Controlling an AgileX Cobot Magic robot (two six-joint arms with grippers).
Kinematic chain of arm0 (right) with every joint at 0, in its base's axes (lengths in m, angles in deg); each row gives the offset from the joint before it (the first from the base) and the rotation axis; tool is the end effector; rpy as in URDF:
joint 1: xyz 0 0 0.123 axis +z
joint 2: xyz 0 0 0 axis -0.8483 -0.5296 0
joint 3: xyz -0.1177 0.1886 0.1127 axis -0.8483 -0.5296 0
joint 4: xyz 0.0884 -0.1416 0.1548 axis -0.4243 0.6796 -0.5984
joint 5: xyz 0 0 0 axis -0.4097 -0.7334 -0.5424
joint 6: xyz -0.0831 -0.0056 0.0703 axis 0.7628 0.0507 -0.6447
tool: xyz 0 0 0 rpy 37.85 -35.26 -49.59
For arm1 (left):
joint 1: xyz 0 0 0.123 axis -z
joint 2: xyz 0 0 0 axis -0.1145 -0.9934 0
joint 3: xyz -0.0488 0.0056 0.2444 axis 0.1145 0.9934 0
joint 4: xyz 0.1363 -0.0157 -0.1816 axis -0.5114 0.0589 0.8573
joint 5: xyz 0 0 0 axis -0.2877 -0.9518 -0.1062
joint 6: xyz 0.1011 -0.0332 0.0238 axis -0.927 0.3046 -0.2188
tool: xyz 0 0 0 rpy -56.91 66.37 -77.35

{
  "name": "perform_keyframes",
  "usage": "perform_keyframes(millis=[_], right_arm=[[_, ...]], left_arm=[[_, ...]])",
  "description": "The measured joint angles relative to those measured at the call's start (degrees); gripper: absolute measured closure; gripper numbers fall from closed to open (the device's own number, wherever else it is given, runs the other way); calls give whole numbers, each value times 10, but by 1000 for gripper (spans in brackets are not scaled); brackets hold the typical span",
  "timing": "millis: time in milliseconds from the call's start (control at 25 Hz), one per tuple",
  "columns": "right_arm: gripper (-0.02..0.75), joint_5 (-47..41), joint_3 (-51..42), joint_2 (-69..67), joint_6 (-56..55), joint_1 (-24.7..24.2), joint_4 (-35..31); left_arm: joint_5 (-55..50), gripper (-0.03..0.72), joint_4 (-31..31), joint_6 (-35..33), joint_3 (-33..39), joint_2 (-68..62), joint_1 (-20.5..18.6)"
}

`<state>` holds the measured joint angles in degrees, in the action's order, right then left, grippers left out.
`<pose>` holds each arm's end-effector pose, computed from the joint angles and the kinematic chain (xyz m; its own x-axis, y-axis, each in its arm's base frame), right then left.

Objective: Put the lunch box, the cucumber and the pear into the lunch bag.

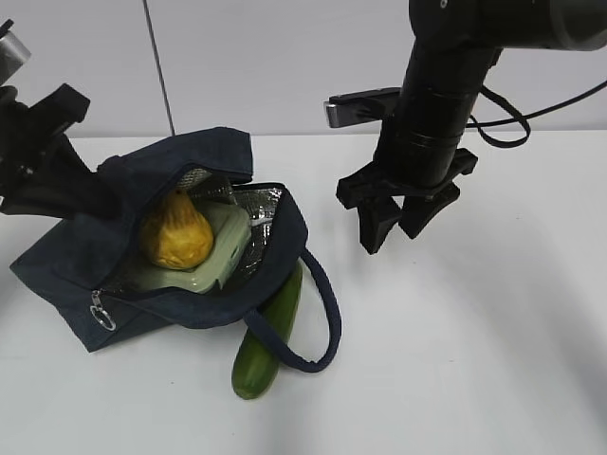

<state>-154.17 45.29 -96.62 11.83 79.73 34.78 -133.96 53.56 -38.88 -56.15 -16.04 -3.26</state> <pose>0.3421 0.1512 0.1897 -0.8888 -0.4442 -0.1129 -0.4559 0.8822 0.1181 0.2637 -0.0792 0.2363 -0.9786 -0.0897 -0.1850 0.0410 0.7967 -0.6030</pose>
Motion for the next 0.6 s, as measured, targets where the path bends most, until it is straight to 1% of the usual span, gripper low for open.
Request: perform_keyframes(millis=[160, 320, 440, 600], right_arm=[[293, 0, 0, 0, 0, 0, -6], [294, 0, 0, 0, 0, 0, -8], [294, 0, 0, 0, 0, 0, -10], [294, 0, 0, 0, 0, 0, -15]], left_arm=[[-29, 686, 74, -51, 19, -30, -20], [-43, 686, 125, -100, 23, -38, -41], [-56, 686, 184, -140, 23, -42, -72], [-59, 686, 232, -167, 26, -55, -102]])
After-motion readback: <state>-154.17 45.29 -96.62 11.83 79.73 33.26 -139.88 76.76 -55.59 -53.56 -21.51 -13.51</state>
